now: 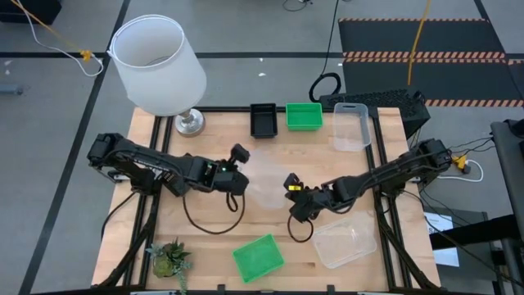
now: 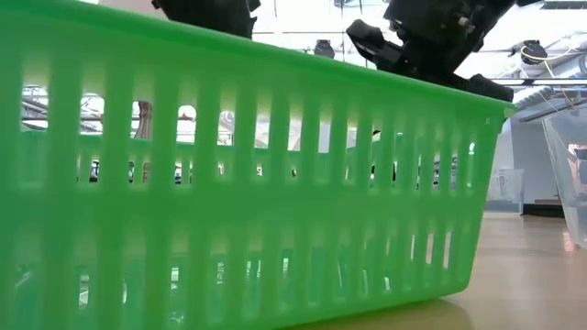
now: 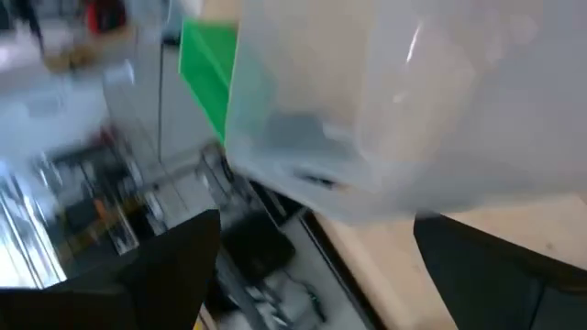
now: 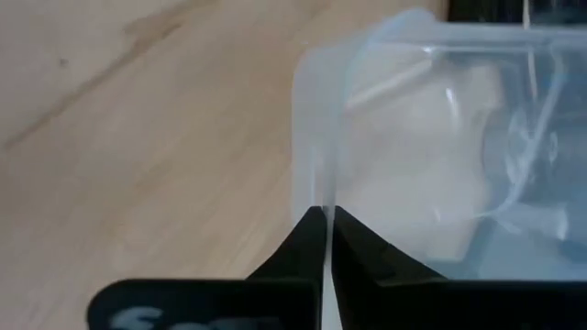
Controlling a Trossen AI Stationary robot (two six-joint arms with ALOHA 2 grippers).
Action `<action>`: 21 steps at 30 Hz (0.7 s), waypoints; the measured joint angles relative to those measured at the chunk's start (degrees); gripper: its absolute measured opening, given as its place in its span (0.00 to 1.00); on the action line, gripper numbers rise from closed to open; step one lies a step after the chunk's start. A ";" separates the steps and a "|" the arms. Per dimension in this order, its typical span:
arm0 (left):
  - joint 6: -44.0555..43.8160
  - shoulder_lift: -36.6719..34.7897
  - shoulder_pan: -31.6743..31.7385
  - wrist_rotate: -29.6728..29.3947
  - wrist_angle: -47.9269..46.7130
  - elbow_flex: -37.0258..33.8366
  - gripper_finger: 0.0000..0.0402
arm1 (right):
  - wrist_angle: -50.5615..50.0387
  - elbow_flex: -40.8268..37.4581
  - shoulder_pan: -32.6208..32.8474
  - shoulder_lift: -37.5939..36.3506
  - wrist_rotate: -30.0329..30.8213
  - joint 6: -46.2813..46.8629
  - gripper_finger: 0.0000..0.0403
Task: Stack baskets by color
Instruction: Stack the middle transparent bin on top of the top right transparent bin
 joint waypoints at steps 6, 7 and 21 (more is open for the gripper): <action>-15.42 -1.45 0.82 -0.26 -7.05 0.00 0.82 | -2.84 0.00 0.98 -2.88 0.80 6.23 0.00; -18.27 -1.69 1.07 -0.07 -8.28 -0.11 0.80 | -3.31 0.00 1.14 -3.61 0.81 7.25 0.00; -43.54 -2.80 3.09 4.10 0.41 -5.23 0.55 | -23.44 5.48 1.35 -14.69 2.54 26.46 0.00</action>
